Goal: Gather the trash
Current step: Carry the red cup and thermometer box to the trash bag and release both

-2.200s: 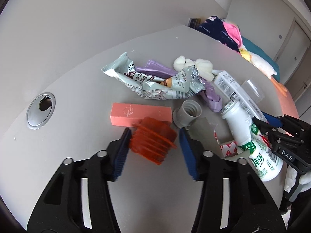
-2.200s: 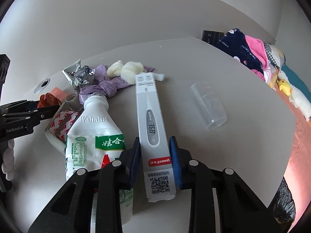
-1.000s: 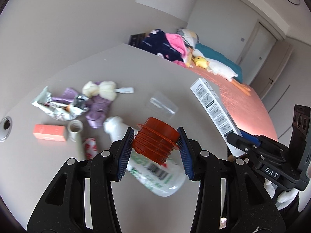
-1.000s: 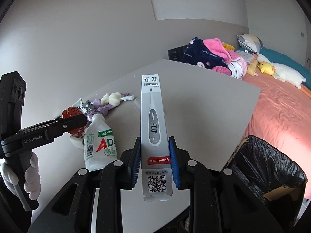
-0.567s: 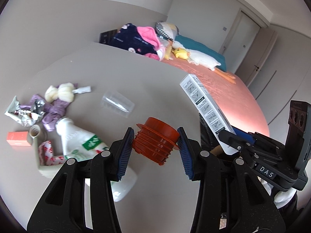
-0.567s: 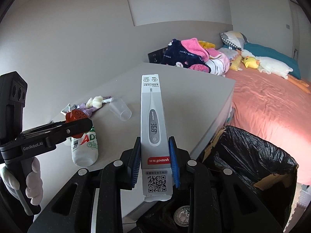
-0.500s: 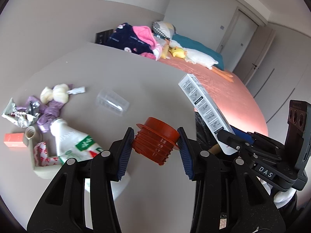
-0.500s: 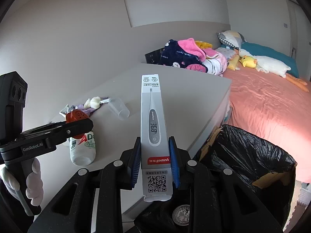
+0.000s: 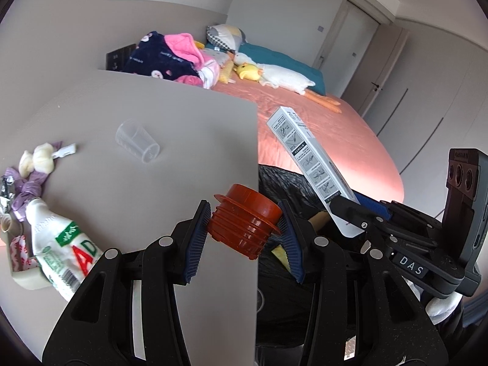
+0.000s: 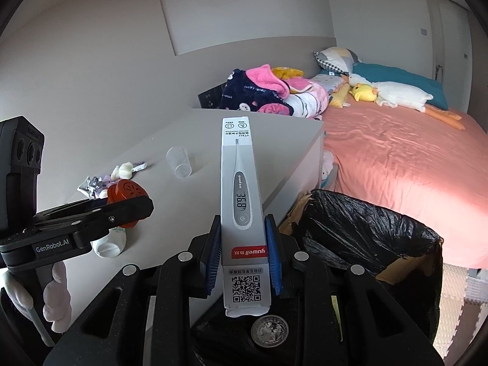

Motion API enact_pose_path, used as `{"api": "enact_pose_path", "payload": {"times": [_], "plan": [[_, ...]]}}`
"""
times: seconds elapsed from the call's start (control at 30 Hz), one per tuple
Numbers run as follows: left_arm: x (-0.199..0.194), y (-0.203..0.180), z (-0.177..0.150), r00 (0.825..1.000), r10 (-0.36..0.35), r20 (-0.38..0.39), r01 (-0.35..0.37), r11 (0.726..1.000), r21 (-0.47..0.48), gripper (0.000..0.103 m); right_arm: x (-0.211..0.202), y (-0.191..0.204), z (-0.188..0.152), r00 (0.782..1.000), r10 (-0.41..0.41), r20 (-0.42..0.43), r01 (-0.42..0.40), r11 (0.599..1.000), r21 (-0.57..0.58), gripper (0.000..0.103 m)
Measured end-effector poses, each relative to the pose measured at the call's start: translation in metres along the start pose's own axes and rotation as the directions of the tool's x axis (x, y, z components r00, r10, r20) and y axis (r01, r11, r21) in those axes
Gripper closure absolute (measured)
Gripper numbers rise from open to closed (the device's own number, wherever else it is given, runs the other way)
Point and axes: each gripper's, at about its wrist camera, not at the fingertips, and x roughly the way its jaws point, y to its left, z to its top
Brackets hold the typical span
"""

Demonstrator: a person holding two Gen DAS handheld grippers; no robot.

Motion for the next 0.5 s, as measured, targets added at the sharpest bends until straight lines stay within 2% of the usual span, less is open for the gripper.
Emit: {"api": "enact_pose_path", "payload": {"times": [0.27, 0.5], "plan": [[0.019, -0.022, -0.004, 0.996, -0.070, -0.051, 0.071, 0.997, 0.028, 0.058, -0.012, -0.030, -0.006, 0.999, -0.037, 0.009, 0.036, 0.997, 0.068, 0.074], [0.039, -0.043, -0.010, 0.983, -0.147, -0.113, 0.154, 0.986, 0.057, 0.058, -0.021, -0.061, -0.011, 0.995, -0.097, 0.007, 0.095, 0.984, 0.151, 0.075]]}}
